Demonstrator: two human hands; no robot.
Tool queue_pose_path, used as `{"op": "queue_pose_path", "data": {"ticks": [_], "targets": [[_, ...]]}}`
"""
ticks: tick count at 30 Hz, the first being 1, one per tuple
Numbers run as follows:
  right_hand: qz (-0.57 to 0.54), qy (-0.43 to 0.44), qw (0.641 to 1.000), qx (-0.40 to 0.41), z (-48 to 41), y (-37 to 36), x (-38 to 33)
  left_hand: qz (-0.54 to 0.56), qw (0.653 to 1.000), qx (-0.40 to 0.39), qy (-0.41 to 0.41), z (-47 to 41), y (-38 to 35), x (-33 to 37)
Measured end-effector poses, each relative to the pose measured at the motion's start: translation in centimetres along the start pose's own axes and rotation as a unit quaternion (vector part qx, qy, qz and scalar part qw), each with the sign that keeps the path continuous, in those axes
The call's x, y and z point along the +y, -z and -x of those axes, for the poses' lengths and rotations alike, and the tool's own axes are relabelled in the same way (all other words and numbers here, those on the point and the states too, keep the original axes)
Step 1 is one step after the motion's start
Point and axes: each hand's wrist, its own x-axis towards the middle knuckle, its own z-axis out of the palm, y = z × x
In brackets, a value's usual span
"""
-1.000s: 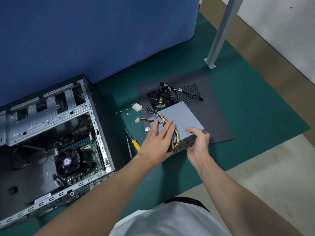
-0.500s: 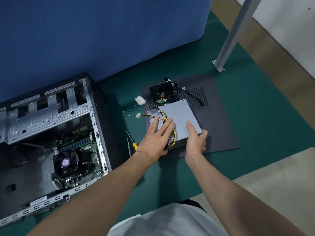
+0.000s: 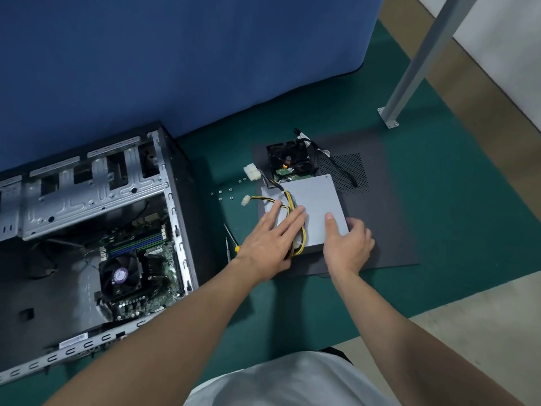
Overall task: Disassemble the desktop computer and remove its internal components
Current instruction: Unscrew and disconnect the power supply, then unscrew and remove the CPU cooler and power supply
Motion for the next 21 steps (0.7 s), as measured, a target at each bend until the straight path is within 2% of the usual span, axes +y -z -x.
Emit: {"op": "queue_pose_path", "data": {"ticks": [4, 7, 9, 12, 14, 16, 18, 21], "targets": [[0.028, 0.206, 0.976, 0.068, 1.2, 0.7, -2.4, -0.01, 1.0, 0.025, 0.009, 2.6, 0.6, -0.7], [0.004, 0.39, 0.915, 0.098, 3.7, 0.9, -4.0, -0.004, 0.995, 0.093, 0.038, 6.2, 0.7, -1.7], [-0.008, 0.491, 0.868, 0.067, 6.0, 0.6, -4.3, -0.001, 0.987, 0.149, 0.053, 8.7, 1.2, -2.4], [-0.024, 0.587, 0.807, -0.06, 9.6, -0.5, -3.9, -0.005, 0.968, 0.238, 0.075, 11.9, 1.7, -3.4], [0.002, 0.583, 0.796, -0.162, 11.4, -1.6, -3.6, 0.011, 0.953, 0.266, 0.142, 14.5, 1.4, -4.5], [0.069, 0.518, 0.813, -0.257, 12.4, -2.9, -3.6, 0.028, 0.935, 0.258, 0.241, 17.7, 0.4, -5.9], [0.15, 0.454, 0.819, -0.318, 12.9, -4.2, -3.6, 0.039, 0.92, 0.207, 0.33, 20.8, -0.9, -7.5], [0.224, 0.407, 0.821, -0.333, 13.5, -5.8, -3.9, 0.061, 0.901, 0.071, 0.424, 23.1, -2.1, -9.0]]}}
